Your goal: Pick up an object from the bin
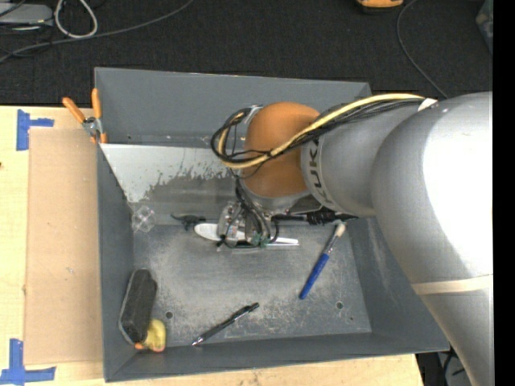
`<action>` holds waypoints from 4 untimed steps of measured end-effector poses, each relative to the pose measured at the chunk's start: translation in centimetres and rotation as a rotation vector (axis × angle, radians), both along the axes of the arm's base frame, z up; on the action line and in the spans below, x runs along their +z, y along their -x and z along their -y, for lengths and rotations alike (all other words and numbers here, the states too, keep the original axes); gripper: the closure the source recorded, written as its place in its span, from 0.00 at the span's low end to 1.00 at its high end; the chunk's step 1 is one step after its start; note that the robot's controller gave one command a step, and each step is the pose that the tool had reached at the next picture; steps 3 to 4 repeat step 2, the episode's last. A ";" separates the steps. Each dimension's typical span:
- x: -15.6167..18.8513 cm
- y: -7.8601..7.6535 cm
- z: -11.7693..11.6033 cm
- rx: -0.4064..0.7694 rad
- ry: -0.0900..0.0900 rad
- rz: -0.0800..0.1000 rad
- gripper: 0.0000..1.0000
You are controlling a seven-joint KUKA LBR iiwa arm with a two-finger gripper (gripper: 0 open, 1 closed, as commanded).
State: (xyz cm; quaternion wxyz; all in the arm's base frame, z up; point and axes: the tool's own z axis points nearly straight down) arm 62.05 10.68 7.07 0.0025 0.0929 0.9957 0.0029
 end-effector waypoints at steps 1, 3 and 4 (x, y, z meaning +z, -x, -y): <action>0.0 0.0 0.0 -0.001 0.000 0.000 1.00; 4.1 0.3 0.1 -0.002 0.000 -0.009 1.00; 4.1 0.3 0.1 -0.002 0.000 -0.009 1.00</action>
Offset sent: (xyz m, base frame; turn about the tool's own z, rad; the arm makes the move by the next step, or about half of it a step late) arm -0.0001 -0.0001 0.0778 0.0008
